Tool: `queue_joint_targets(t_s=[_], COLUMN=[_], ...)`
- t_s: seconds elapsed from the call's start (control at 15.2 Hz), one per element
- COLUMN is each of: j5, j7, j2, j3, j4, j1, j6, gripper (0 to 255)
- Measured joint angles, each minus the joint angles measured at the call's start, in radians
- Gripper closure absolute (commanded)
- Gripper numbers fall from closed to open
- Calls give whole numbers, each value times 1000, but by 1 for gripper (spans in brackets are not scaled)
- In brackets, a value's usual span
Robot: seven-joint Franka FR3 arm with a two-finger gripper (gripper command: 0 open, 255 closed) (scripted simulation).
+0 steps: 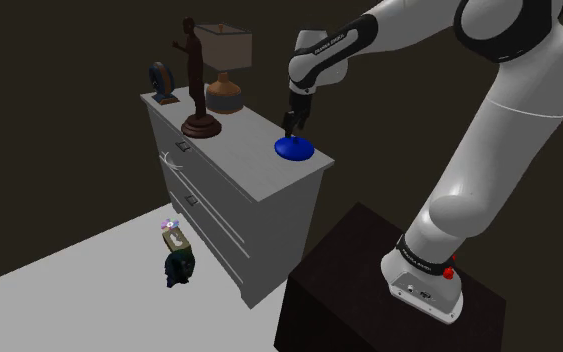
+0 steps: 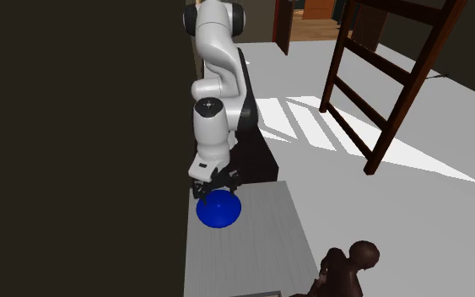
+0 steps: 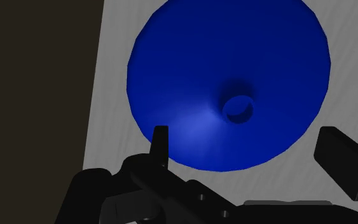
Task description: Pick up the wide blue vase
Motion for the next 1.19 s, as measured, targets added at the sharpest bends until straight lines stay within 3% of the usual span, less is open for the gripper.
queue_joint_targets(t_s=[0.13, 0.2, 0.86, 1.19], j5=[4, 5, 5, -3], j7=[-3, -3, -3, 4], j2=[14, 17, 18, -12], j3=[0, 1, 1, 0], j4=[-12, -14, -16, 2], j1=[0, 0, 0, 1], j6=[26, 31, 36, -14], gripper=[0, 255, 255, 255])
